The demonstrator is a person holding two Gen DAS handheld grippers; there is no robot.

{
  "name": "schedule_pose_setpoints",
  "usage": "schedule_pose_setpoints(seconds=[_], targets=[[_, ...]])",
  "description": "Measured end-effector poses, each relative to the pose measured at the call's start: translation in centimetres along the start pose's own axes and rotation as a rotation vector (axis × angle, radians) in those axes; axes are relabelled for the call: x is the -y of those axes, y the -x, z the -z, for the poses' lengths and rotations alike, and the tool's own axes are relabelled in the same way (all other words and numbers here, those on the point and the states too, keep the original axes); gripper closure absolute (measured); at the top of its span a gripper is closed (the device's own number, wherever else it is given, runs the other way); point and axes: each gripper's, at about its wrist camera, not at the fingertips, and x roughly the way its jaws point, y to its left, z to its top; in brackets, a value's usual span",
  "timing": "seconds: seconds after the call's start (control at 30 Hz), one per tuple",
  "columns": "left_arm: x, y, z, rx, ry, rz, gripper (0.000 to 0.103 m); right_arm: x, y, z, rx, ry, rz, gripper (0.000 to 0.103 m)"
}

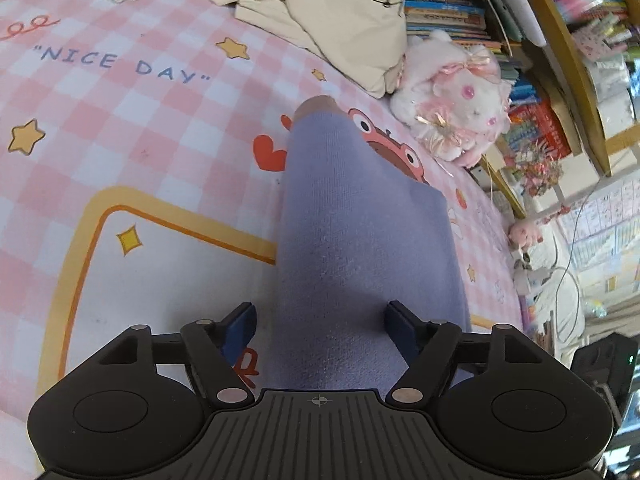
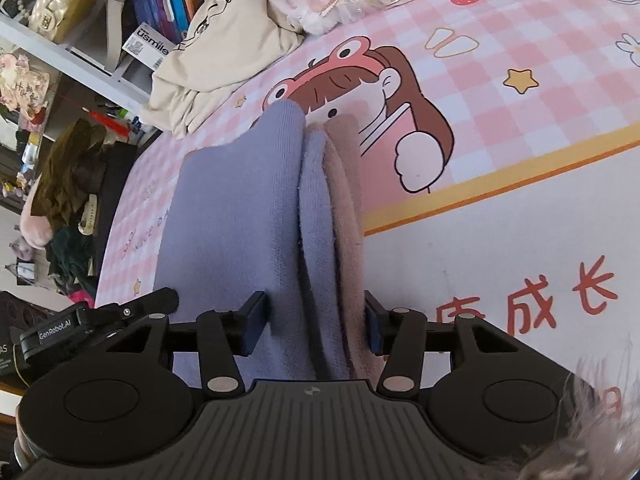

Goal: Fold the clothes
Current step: 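Carry the folded sweater with both grippers toward the beige cloth bag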

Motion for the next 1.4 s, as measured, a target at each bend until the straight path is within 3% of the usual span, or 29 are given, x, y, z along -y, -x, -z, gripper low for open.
schedule_pose_setpoints(seconds=[0.03, 0.23, 0.37, 0.47, 0.73, 0.97, 1.17, 1.4], targets=[[0.1, -0.2, 0.0, -0.007, 0.001, 0.011, 0.038, -0.1, 0.0, 0.0, -0.002, 0.008, 0.004, 0.057], [1.7, -0.1, 0.4, 0.007, -0.085, -0.022, 0.047, -1.7, 0.1, 0.5, 0.01, 0.109, 0.053, 0.066], [3.5, 0.3, 0.9, 0.035, -0.187, -0.08, 0.049, -3.5, 0.5, 1.3, 0.04, 0.236, 0.117, 0.074], [3.6, 0.4, 0.8, 0.033, -0.195, -0.095, 0.047, -4.8, 0.8, 2.0, 0.068, 0.332, 0.155, 0.075], [1.7, 0.1, 0.2, -0.007, -0.102, -0.056, 0.035, -1.8, 0.8, 1.1, 0.029, 0.151, 0.084, 0.063], [1.2, -0.3, 0.2, -0.014, -0.062, -0.027, 0.033, -2.1, 1.1, 1.2, 0.05, 0.175, 0.071, 0.059], [1.7, -0.3, 0.6, 0.003, -0.078, -0.006, 0.045, -2.7, 1.6, 1.5, 0.078, 0.221, 0.062, 0.073], [3.1, 1.0, 1.1, 0.046, -0.159, 0.003, 0.054, -3.7, 2.3, 1.9, 0.122, 0.293, 0.059, 0.077]])
